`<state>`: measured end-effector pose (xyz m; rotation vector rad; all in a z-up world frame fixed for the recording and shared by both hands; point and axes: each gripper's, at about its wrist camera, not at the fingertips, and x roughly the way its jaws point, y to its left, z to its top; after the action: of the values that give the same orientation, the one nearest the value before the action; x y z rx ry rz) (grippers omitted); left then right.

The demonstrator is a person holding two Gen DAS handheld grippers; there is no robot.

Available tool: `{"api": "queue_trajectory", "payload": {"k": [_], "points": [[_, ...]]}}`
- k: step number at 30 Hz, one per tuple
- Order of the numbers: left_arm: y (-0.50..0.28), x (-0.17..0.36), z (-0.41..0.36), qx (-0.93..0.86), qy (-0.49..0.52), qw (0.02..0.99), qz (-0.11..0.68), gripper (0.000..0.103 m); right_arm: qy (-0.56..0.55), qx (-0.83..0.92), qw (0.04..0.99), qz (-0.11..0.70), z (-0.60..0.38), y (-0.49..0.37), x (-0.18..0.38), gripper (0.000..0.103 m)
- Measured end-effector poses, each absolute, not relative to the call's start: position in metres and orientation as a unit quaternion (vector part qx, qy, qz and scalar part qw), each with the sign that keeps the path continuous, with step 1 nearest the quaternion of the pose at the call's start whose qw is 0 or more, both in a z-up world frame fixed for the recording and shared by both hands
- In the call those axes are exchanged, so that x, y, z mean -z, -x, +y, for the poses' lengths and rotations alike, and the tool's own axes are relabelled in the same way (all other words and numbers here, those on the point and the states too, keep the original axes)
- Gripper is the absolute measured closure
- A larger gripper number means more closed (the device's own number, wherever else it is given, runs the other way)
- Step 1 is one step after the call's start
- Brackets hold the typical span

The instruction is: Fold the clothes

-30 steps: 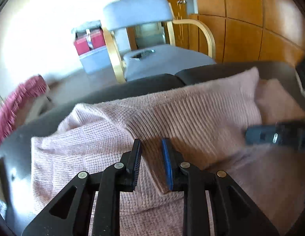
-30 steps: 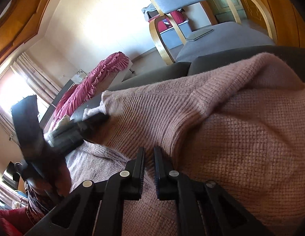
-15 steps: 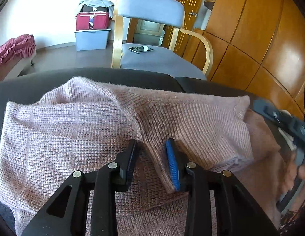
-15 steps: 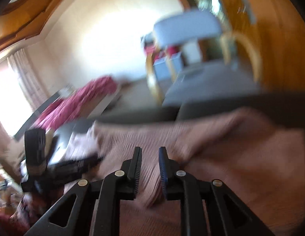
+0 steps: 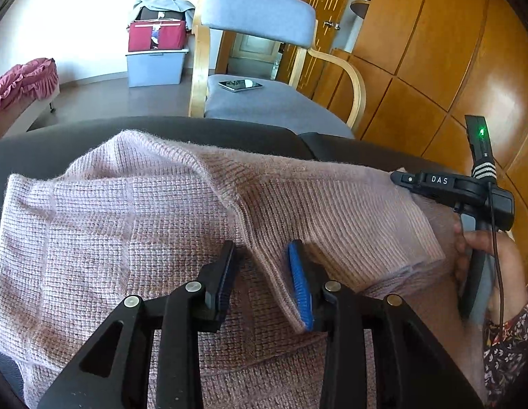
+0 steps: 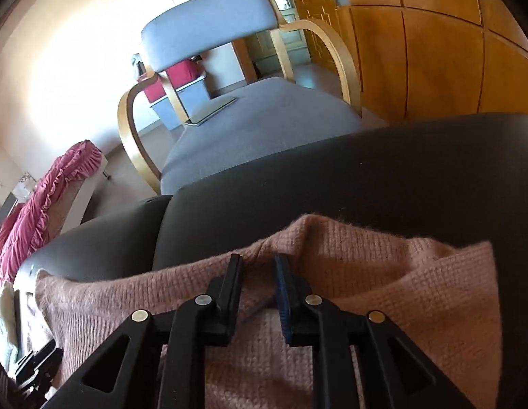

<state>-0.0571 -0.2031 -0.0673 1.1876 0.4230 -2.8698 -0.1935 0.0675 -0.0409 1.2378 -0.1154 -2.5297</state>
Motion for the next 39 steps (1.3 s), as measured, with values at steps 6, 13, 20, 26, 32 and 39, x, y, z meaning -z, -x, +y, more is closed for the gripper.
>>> {"api": "queue_trajectory", "payload": {"k": [6,13,20,26,32,39], "points": [[0.057,0.067,-0.204,0.915,-0.379,0.003,0.136,0.068,-0.386,0.887,0.250,-0.038,0.042,0.142,0.015,0.083],[0.058,0.066,-0.201,0.916,-0.378,0.007,0.130,0.067,-0.398,0.872,0.275,0.065,0.007,0.105,0.029,0.084],[0.058,0.066,-0.208,0.914,-0.373,0.003,0.158,0.067,-0.379,0.841,0.384,0.041,-0.037,0.114,-0.007,0.083],[0.055,0.074,-0.228,0.900,-0.363,-0.020,0.240,0.067,-0.410,0.795,0.442,0.074,-0.119,0.133,0.003,0.083],[0.055,0.074,-0.224,0.902,-0.366,-0.010,0.228,0.067,-0.412,0.764,0.455,0.199,-0.184,0.127,0.030,0.083],[0.053,0.074,-0.218,0.905,-0.367,-0.002,0.213,0.067,-0.411,0.760,0.461,0.201,-0.184,0.125,0.029,0.083]]}}
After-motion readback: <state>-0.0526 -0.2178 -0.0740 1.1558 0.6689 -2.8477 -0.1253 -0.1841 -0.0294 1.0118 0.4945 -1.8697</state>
